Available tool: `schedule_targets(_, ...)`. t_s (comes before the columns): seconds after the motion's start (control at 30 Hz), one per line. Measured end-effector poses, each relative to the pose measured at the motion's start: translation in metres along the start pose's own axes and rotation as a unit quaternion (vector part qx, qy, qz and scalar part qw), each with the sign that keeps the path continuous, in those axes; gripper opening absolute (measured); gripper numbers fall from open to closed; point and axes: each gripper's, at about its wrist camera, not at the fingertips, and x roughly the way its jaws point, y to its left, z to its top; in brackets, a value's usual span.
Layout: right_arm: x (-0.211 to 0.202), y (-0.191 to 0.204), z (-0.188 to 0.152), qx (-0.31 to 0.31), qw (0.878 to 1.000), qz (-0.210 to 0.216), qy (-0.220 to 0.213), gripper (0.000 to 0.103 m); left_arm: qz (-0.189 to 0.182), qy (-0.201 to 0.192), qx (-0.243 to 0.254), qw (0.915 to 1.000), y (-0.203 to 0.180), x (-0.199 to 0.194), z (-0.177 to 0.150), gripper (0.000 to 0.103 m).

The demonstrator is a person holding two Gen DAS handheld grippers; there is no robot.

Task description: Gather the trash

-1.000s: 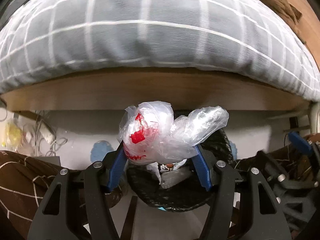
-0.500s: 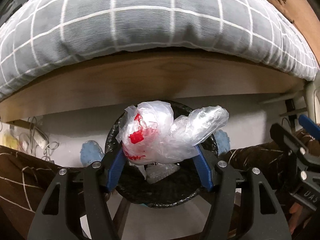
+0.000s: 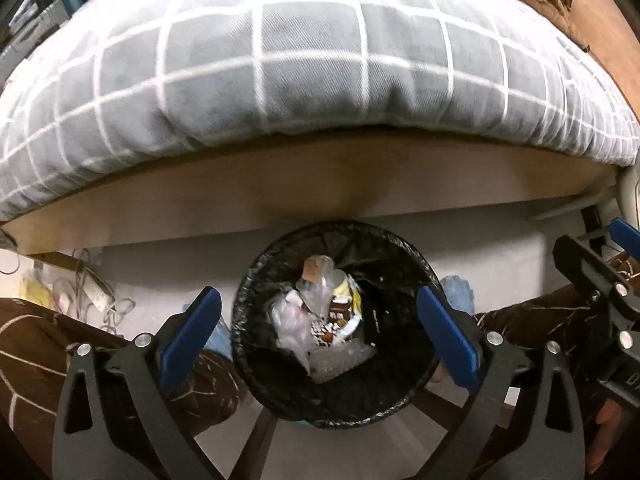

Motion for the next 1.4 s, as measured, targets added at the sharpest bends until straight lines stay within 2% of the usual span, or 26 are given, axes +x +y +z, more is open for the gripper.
schedule_targets(0.27,-0.06,0.006,0.027,-0.005,0.997,0.013,-0.071,0.095,0.027,-0.08,-0.014,0.9963,0.028,-0.072,0.016,0.097)
schedule_targets(0.37,-0.093,0.009,0.033,-0.007,0.994,0.02,-0.104,0.095,0.033,-0.126,-0.019,0.9914,0.036,-0.116,0.017,0.097)
schedule_targets(0.47,-0.121,0.012,0.033,-0.009,0.992,0.02,-0.127,0.095,0.033,-0.154,-0.02,0.9874,0.036,-0.15,0.012,0.097)
schedule_targets(0.73,-0.178,0.012,0.022,0.003,0.987,0.025,-0.16,0.095,0.022,-0.192,-0.024,0.9809,0.036,-0.215,-0.009,0.097)
schedule_targets(1.0,-0.199,0.01,0.012,0.007,0.987,0.012,-0.163,0.095,0.014,-0.197,-0.034,0.9797,0.038,-0.237,-0.027,0.097)
schedule_targets(1.4,-0.195,0.012,0.009,0.005,0.987,0.008,-0.157,0.095,0.012,-0.189,-0.034,0.9812,0.038,-0.229,-0.028,0.097)
